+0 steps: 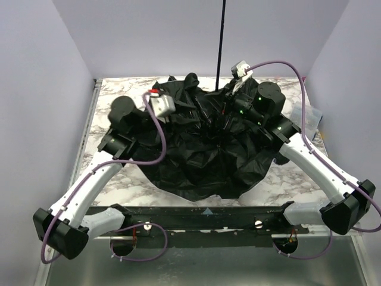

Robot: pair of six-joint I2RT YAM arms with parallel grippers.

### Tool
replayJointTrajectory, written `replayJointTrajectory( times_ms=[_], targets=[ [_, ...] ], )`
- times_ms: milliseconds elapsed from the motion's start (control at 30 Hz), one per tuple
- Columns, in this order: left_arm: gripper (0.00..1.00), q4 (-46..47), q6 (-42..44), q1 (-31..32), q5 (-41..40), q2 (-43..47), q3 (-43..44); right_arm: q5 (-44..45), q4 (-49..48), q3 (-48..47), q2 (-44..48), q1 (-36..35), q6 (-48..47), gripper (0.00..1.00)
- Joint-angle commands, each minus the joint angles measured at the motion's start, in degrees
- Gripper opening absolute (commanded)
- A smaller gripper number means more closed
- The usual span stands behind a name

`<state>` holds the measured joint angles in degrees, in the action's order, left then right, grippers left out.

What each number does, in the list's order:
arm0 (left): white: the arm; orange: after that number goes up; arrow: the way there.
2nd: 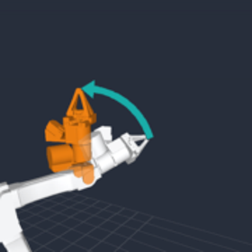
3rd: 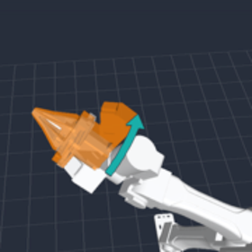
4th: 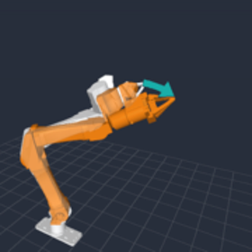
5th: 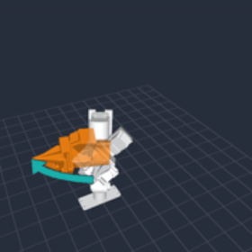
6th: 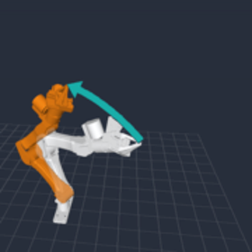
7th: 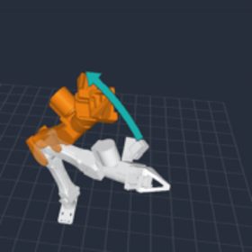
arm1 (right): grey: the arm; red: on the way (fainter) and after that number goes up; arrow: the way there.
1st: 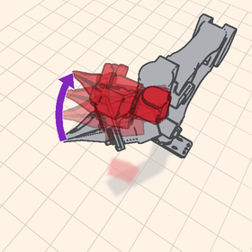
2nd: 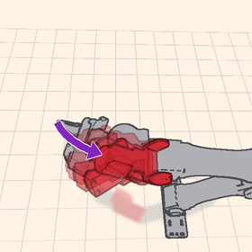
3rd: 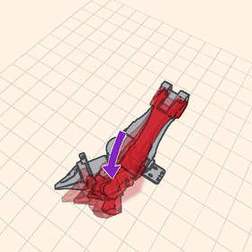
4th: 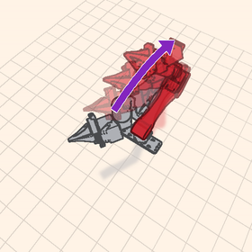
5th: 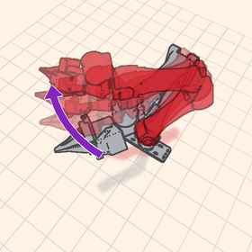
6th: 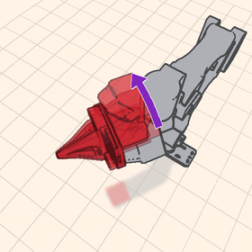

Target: Open the umbrella

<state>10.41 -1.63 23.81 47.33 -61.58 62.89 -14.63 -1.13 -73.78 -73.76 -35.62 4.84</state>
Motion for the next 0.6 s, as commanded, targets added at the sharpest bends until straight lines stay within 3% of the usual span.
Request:
replayJointTrajectory(
  times_ms=[0,100,267,433,567],
  targets=[
    [0.44,-7.7,18.0,8.2,-2.0,-4.5,1.9,1.3,-6.9,-1.8,-0.8,0.0,2.4,0.0],
    [0.43,-8.9,19.6,12.2,-3.2,-8.7,4.6,0.8,-7.3,-2.2,-1.6,-0.1,3.2,0.0],
    [0.42,-14.2,26.8,18.3,3.3,-9.9,1.8,2.4,-8.2,-2.6,-2.9,-0.1,3.4,0.0],
    [0.42,-24.6,40.9,23.8,1.6,-8.8,-4.3,4.5,-9.0,-3.5,-3.4,-0.1,3.7,0.0],
    [0.41,-30.1,45.5,24.4,-2.0,-8.8,-7.7,5.1,-9.2,-3.5,-3.3,-0.1,3.6,0.0]
  ],
)
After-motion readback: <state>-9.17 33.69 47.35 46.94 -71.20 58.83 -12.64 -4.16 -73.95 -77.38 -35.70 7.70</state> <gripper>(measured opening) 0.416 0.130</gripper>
